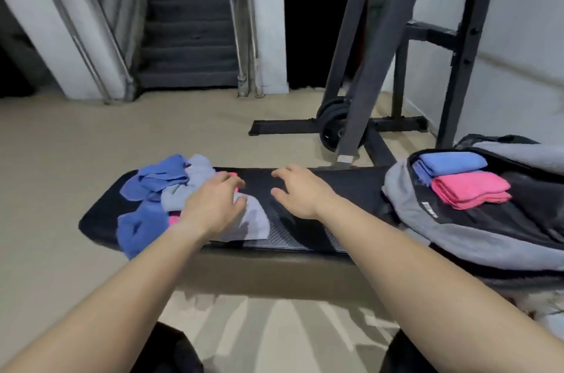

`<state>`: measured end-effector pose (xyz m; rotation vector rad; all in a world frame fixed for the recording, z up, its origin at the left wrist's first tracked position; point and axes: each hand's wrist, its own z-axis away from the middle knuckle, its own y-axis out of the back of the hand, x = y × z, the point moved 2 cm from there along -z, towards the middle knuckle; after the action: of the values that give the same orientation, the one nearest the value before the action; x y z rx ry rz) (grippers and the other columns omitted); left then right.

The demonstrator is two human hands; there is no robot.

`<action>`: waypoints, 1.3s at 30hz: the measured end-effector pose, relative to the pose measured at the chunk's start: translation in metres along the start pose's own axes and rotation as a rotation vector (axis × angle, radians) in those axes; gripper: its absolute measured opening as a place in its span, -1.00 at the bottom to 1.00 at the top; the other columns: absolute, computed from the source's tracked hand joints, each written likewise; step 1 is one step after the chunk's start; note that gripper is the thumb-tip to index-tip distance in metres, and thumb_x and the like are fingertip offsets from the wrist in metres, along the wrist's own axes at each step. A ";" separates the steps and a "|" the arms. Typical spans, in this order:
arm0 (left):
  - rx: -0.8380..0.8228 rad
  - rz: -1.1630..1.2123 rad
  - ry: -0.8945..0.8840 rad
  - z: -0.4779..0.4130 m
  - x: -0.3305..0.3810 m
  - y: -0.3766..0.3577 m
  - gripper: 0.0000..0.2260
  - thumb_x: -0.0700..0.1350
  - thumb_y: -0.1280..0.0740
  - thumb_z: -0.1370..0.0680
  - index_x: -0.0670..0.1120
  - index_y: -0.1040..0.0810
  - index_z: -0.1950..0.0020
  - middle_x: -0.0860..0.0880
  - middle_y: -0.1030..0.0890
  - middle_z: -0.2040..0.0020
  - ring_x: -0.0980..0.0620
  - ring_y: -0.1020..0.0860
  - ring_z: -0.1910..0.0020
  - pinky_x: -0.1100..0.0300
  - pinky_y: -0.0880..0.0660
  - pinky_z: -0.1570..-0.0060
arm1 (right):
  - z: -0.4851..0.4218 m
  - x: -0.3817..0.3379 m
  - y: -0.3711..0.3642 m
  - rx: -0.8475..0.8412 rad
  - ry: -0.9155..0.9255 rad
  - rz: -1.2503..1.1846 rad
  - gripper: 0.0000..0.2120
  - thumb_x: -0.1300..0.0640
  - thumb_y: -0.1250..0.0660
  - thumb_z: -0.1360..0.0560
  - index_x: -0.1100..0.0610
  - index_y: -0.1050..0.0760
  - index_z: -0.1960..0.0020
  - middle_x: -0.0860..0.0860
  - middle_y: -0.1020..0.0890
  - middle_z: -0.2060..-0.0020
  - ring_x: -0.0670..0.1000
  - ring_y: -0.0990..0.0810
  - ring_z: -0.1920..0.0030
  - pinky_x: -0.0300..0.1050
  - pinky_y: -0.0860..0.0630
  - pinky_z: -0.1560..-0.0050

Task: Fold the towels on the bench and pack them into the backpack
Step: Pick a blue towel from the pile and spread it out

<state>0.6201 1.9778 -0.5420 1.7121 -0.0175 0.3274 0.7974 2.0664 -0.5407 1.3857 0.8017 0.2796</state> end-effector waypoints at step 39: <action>0.432 0.477 0.389 0.002 -0.121 0.086 -0.53 0.08 -0.21 -0.62 0.05 -0.27 -0.53 -0.03 -0.43 -0.39 -0.08 -0.49 -0.25 0.01 -0.44 -0.19 | -0.156 -0.199 0.120 0.409 0.319 -0.149 -0.89 0.16 -0.17 -0.62 0.08 -0.47 -0.01 0.06 -0.55 -0.01 0.09 -0.52 0.00 0.02 -0.48 -0.01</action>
<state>0.4875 1.9397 -0.4870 2.0315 -0.0750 1.0786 0.5874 2.0867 -0.3566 1.6741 1.2734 0.2305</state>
